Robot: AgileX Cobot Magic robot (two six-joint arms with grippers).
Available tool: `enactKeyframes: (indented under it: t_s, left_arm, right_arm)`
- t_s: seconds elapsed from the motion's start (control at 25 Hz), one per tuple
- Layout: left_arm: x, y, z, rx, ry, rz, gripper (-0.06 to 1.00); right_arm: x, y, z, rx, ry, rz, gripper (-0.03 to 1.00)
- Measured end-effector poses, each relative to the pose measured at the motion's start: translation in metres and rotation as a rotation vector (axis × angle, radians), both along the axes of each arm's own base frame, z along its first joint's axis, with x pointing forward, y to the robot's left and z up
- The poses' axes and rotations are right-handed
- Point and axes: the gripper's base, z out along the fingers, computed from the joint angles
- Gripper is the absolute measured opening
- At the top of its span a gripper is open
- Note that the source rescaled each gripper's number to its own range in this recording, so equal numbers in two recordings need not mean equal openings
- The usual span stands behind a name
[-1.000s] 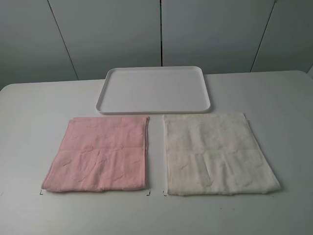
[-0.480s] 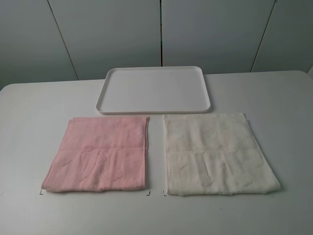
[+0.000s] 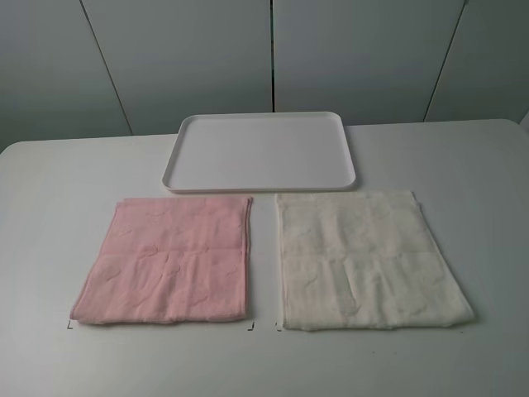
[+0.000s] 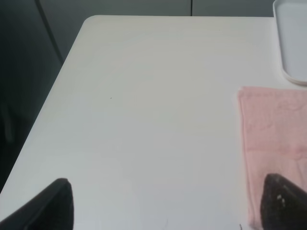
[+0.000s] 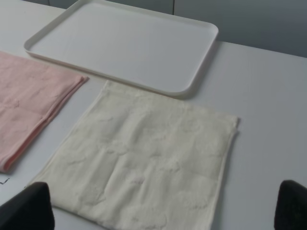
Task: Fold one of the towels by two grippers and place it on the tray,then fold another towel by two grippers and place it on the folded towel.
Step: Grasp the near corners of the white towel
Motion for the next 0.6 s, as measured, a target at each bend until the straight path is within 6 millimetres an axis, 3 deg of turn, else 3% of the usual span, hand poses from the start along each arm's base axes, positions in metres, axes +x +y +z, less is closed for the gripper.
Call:
enactKeyframes:
  t_s: [0.6]
  left_arm:
    - [0.0006, -0.0071, -0.0006, -0.074, -0.002, -0.050, 1.00]
  right_arm:
    - [-0.0018, 0.0056, 0.0011, 0.060, 0.011, 0.042, 1.00]
